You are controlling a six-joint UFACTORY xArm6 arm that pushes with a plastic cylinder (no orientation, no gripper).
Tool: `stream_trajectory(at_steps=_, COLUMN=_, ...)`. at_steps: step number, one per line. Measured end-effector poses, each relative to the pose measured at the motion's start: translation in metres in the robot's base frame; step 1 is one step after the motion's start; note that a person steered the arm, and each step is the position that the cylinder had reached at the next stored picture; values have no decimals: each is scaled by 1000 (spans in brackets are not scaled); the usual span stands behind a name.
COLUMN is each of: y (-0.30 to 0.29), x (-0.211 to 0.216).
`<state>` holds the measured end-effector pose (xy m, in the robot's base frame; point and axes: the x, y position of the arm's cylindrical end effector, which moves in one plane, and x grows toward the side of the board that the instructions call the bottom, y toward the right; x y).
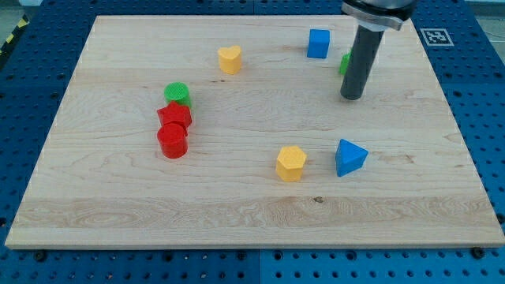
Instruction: Place the green star below the blue cube
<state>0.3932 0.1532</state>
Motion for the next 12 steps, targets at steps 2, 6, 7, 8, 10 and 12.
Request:
stream_trajectory(at_steps=2, y=40, x=0)
stream_trajectory(at_steps=6, y=77, x=-62)
stream_trajectory(at_steps=7, y=28, x=-62)
stream_trajectory(at_steps=8, y=8, x=-60)
stream_trajectory(at_steps=10, y=-1, x=-53)
stream_trajectory(at_steps=12, y=-9, x=-48)
